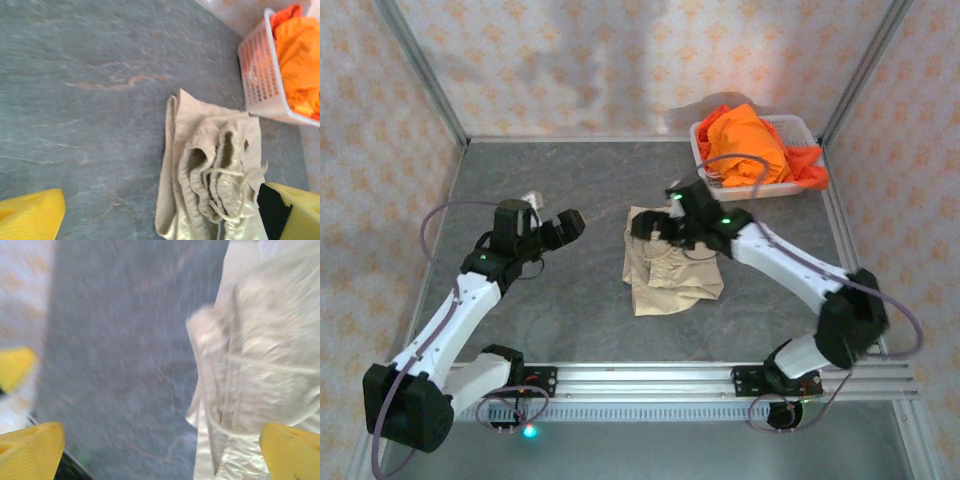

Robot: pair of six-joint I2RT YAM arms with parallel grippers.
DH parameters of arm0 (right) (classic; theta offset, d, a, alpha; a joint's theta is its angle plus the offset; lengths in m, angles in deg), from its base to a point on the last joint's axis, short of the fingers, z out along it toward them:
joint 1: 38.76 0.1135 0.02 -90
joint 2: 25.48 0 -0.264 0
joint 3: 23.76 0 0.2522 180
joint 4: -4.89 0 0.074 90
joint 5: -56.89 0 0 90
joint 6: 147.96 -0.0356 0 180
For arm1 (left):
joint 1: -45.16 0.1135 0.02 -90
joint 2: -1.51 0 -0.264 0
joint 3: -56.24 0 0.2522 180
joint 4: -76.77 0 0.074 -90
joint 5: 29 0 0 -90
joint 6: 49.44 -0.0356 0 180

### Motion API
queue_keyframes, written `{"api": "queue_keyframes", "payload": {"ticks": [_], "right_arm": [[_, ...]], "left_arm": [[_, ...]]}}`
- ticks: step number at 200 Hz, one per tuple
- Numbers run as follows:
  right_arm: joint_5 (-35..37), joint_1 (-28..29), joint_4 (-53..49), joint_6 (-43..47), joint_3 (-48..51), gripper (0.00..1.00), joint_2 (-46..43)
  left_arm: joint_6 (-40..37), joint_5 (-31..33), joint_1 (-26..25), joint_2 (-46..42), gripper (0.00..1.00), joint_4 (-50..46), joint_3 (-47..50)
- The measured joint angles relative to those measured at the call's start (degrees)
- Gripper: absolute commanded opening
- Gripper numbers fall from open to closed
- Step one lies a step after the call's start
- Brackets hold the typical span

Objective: Fold and stack the shorts

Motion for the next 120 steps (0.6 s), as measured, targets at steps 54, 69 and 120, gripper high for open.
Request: {"api": "queue_keyframes", "payload": {"ticks": [54,69,120], "right_arm": [[1.0,-5.2,3.1,-2.8,10.4,0.96,-5.9],[1.8,-5.7,2.2,-3.1,13.0,0.95,-6.3],[2.7,-5.9,1.9,-3.5,18.0,0.94,-7.7]], "left_arm": [[-1.1,-1.5,-13.0,17.6,0.87,-2.2,-15.1],[-1.3,-1.2,-16.1,23.5,0.83,-3.3,-20.1],[-1.7,-0.7,-21.3,44.3,0.73,-7.2,-36.4]]}}
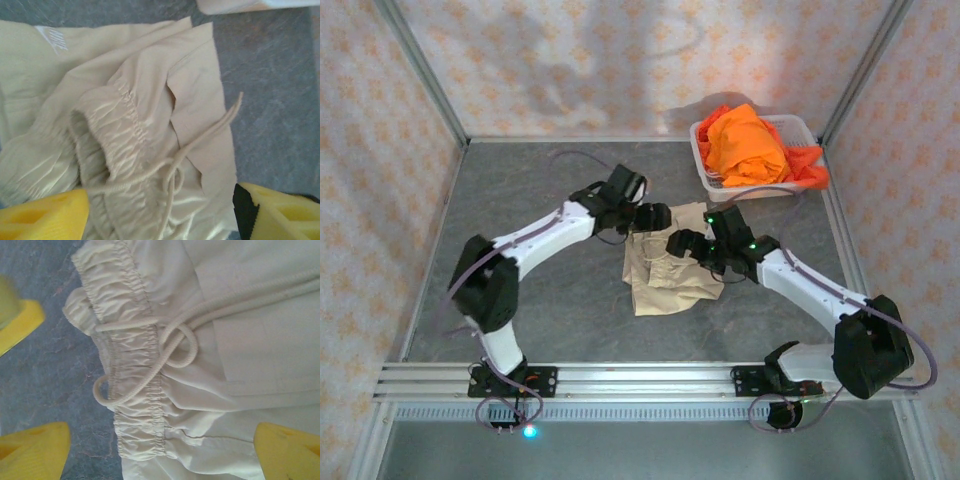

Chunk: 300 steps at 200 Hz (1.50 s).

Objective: Fold and stack the shorts

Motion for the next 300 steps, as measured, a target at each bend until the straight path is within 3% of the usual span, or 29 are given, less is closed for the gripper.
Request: {"api": "queue_keyframes", "payload": {"ticks": [13,41,73,90,132,171,206,236,255,279,300], "right_arm": [[0.1,0.0,0.3,-0.2,0.9,0.94,-0.1],[0.7,0.0,0.3,-0.2,2.0,0.94,-0.1],[1.9,0.0,0.1,-0.1,2.1,0.94,-0.1],[2.4,0.0,0.1,-0.1,2.4,0.94,-0.1],[4.0,-0.6,-1.2,0.7,2.8,0.94,-0.3],[5.6,-1.4,-3.1,1.8,2.8,0.95,-2.6],[5.8,-1.4,-4.3,2.5,2.8,0.97,-3.3],[5.6,-1.4,-4.5,2.6,3.0,0.98,-3.8],[5.4,-1.4,-4.6,2.7,3.5,1.00,-4.1],[4.9,-1.4,-5.8,4.1,3.7,1.00,-4.1],[4.6,-1.4,-7.2,6.7,3.3,1.00,-4.0]], "left_arm": [[-0.1,0.8,-0.1,4.6,0.70,-1.2,-2.8],[-0.4,3.4,0.0,12.9,0.51,-2.5,-5.6],[-1.2,5.7,0.0,16.6,0.10,-3.1,-5.9],[-1.3,5.9,0.0,16.5,0.00,-3.6,-6.3],[-2.6,5.7,0.0,14.8,0.00,-8.3,-9.6],[-4.1,5.7,0.0,6.6,0.00,-11.2,-9.6],[-4.6,5.2,1.4,-0.2,0.00,-7.2,1.1],[-5.0,5.2,5.0,1.8,0.02,-2.5,12.5],[-5.6,4.2,6.3,2.3,0.07,-0.1,14.2],[-6.0,4.6,6.4,1.9,0.23,2.7,15.5],[-6.8,4.6,6.4,-0.7,0.54,3.5,16.7]]}}
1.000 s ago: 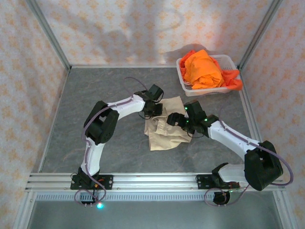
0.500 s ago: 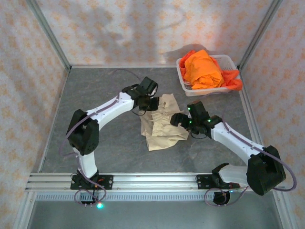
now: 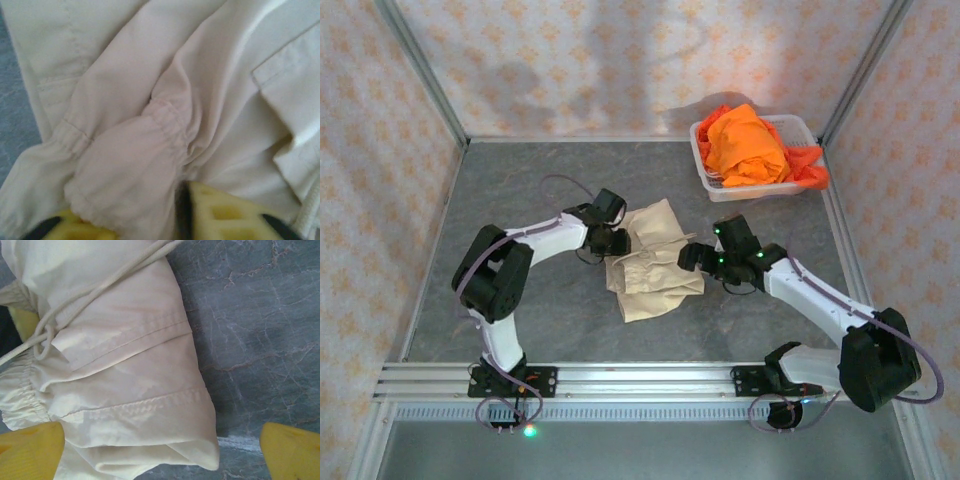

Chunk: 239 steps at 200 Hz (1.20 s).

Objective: Fold and stack the shorts

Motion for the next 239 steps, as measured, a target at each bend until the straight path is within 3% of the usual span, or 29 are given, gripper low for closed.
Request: {"api": "queue_keyframes", "payload": {"ticks": [9,49,99,157,174,207,239], "right_arm": [[-0.3,-0.2,-1.2,1.4,-1.1,1.00,0.7],[-3.1,-2.7,-3.7,7.6,-11.8,0.91,11.0],[-4.7,-3.7,-6.5,14.2,-24.0,0.76,27.6],[-5.7,-3.7,-8.0,16.1,-30.6,0.58,39.0],[-5.6,-3.7,-8.0,15.8,-31.0,0.43,40.9],[-2.5,-3.7,-8.1,15.3,-31.0,0.03,41.7],[5.9,-3.6,-9.7,16.1,-30.6,0.00,40.0]], "left_arm": [[0.0,0.0,0.0,-1.8,0.67,-0.1,0.3],[-0.8,0.0,0.1,-16.3,1.00,0.5,0.3],[-1.7,1.8,0.1,-32.1,1.00,3.2,5.1],[-1.9,3.3,0.1,-38.0,1.00,3.0,12.0],[-1.9,3.9,0.1,-38.5,1.00,2.9,12.3],[-1.9,4.1,0.5,-38.7,1.00,2.9,12.4],[-1.9,4.3,0.5,-39.5,1.00,2.9,12.4]]}}
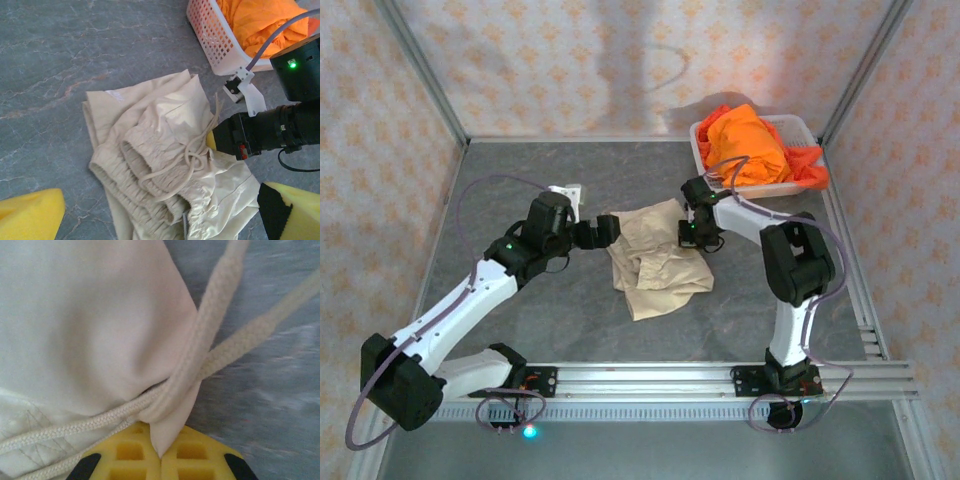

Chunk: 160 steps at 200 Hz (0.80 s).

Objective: Fold and stack the shorts

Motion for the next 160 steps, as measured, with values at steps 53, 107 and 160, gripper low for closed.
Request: {"api": "queue_keyframes", "payload": {"ticks": [53,107,160], "right_arm": [[17.6,-7.7,-8.3,5.3,5.3,0.00,-9.8],[32.5,-22.2,-11.0,12.5,10.5,0.00,-18.1],[42.2,-29.2,-10.1,18.9,10.6,0.02,-18.2]], "left_arm": [[-0.4,0.2,0.9,-0.9,1.00,0.0,0.1],[-1.5,0.2,1.1,-0.9,1.00,0.0,0.3],[-1.9,0.2,2.3,-0.9,1.00,0.0,0.3]]}}
